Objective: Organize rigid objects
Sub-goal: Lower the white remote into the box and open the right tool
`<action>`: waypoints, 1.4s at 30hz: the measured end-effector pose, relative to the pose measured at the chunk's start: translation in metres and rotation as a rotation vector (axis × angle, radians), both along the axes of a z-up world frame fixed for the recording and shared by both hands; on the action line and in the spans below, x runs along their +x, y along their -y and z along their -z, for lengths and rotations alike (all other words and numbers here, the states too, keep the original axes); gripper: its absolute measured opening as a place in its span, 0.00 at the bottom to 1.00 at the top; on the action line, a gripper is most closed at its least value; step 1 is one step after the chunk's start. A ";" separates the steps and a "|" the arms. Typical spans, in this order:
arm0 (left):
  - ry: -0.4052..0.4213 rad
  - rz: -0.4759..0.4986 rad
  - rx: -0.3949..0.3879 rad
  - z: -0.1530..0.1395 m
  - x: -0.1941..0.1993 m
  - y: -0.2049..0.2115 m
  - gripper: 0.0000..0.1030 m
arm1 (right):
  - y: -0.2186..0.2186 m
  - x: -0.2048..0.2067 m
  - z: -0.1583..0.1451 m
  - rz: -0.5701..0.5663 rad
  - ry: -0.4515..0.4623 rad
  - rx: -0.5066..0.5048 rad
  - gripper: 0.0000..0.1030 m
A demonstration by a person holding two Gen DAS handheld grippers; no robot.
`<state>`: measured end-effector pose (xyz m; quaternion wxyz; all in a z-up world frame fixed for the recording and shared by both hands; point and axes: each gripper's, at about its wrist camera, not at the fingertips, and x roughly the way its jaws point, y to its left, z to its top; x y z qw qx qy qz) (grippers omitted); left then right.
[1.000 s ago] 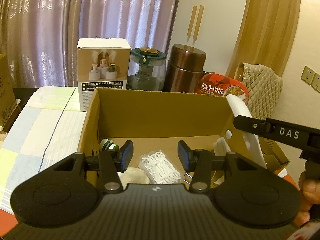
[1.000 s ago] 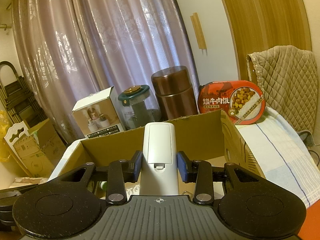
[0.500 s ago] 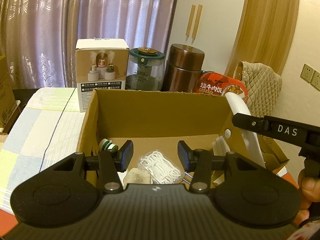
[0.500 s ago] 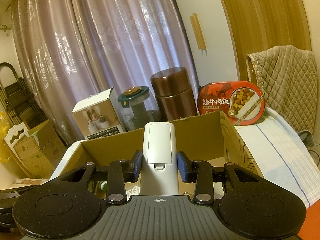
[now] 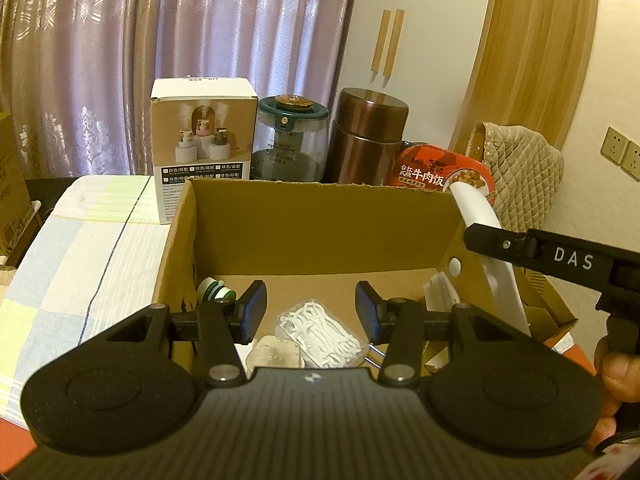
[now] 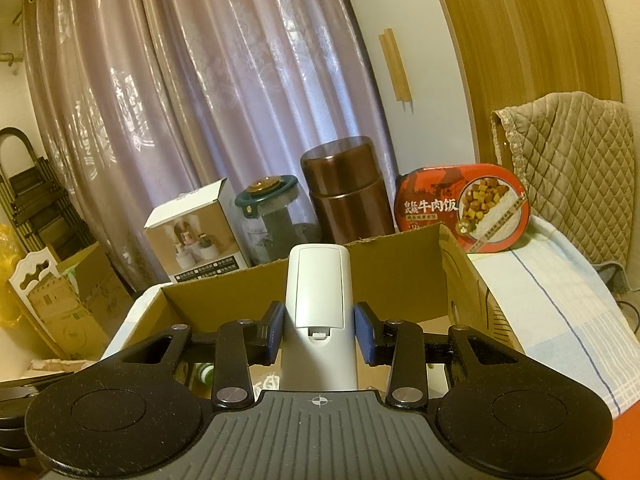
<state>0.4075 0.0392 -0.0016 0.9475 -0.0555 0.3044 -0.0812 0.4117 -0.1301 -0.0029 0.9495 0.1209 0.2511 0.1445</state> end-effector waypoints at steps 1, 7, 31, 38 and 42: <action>0.001 0.000 0.002 0.000 0.000 0.000 0.42 | 0.000 0.000 0.000 -0.001 0.001 0.001 0.34; 0.000 -0.002 0.002 0.000 -0.001 0.000 0.42 | 0.002 0.001 -0.001 0.003 0.013 0.009 0.34; 0.000 -0.010 0.004 -0.003 -0.001 0.002 0.42 | 0.010 0.007 0.005 0.011 0.007 0.057 0.64; -0.001 -0.010 0.005 -0.003 -0.001 0.001 0.42 | 0.009 0.006 0.004 0.006 0.000 0.051 0.64; 0.001 -0.012 0.006 -0.003 -0.001 0.000 0.42 | 0.008 0.006 0.004 0.006 -0.005 0.045 0.64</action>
